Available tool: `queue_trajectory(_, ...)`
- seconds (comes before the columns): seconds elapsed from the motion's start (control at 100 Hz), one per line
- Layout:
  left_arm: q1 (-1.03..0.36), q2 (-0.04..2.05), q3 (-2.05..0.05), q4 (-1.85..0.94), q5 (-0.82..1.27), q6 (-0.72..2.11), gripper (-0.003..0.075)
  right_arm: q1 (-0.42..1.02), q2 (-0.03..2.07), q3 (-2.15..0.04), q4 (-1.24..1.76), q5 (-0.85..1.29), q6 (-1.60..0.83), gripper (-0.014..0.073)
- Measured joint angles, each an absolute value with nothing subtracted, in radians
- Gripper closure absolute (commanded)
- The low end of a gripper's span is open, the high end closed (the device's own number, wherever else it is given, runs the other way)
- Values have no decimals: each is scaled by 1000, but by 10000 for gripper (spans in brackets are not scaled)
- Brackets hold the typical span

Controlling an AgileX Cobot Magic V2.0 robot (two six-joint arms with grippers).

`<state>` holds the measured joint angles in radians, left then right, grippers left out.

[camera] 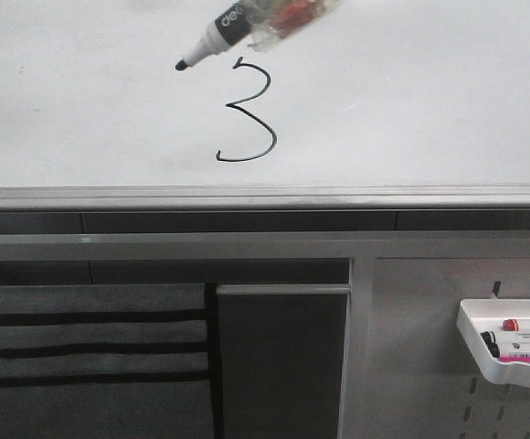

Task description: Write number 3 on whiteboard

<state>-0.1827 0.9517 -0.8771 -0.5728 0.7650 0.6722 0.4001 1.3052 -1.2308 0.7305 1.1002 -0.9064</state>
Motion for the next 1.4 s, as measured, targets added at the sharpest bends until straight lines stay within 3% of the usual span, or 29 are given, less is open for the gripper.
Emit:
queue_trajectory(0.19, -183, 952, -877, -575, 755, 672, 335, 400, 1184, -1145, 730, 1115, -959, 574)
queue_trajectory(0.5, -183, 952, -877, -600, 701, 676, 335, 400, 1161, -1139, 733, 1109, -1132, 573)
queue_trajectory(0.67, -194, 952, -877, -708, 801, 865, 335, 400, 1161, -1139, 733, 1107, -1227, 573)
queue_trajectory(0.95, -385, 952, -877, -870, 904, 1237, 335, 400, 1161, -1139, 733, 1107, -1326, 573)
queue_trajectory(1.4, -688, 1075, -971, -851, 843, 1305, 335, 400, 1161, -1139, 735, 1107, -1389, 573)
